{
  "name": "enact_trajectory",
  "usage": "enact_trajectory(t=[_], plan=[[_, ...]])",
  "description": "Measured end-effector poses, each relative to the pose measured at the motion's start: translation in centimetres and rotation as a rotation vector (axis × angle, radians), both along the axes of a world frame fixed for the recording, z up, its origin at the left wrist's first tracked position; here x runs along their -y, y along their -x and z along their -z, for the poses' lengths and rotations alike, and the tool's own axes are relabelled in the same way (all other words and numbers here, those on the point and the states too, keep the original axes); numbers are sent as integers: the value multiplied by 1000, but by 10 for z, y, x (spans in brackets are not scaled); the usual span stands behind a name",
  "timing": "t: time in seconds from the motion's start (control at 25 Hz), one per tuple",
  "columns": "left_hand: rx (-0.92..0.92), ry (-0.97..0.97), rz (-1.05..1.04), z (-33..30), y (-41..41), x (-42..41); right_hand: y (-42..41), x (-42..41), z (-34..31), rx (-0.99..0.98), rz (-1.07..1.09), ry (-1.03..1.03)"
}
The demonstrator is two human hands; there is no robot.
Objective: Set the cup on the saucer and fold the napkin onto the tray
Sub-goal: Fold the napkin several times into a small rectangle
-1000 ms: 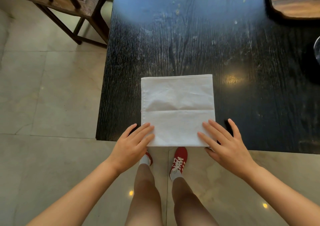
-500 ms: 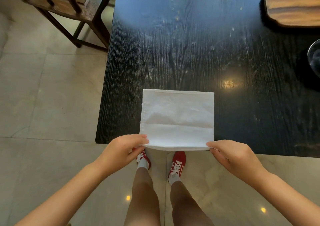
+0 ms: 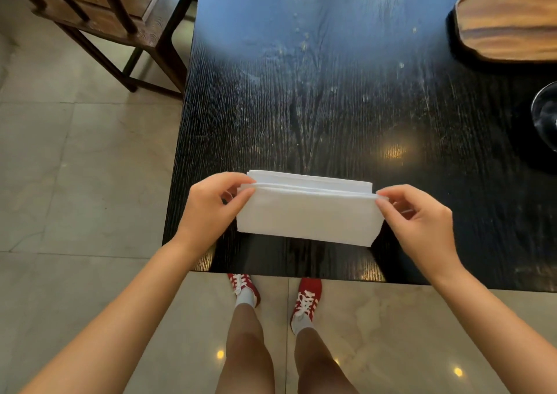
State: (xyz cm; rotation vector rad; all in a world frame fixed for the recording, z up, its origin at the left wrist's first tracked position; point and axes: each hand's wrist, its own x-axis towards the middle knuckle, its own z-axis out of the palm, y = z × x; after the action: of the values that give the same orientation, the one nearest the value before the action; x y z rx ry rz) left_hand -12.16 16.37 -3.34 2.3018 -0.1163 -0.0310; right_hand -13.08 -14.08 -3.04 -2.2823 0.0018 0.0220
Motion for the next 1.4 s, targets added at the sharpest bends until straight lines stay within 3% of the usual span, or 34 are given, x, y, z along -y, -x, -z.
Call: enact_trajectory(t=[0.16,0.32,0.44,0.56,0.68,0.8,1.04,1.28,1.4], plan=[[77,-67,-80,28,-27,13,-23,-7,21,-49,108,85],[39,-169,-167,51,-39,18,-35,-13,34,-85,140,206],[132,-330,-273,43,-31,27,-32,-14,34,27,148,337],[204,-514,-3,34,-6,66,-18,-32,34,197,-98,566],[142,-584,220,56,11,99,-5,-55,52,125,-328,667],[52,-657,208,76,7,94,-6,-56,66,44,-369,711],[42,-664,257,77,2,85,-12,-43,69,26,-449,752],[8,-775,115,73,4,46,-20,-14,71,-16,-483,789],[33,-752,184,75,-9,38,-18,-16,71,-12,-454,772]])
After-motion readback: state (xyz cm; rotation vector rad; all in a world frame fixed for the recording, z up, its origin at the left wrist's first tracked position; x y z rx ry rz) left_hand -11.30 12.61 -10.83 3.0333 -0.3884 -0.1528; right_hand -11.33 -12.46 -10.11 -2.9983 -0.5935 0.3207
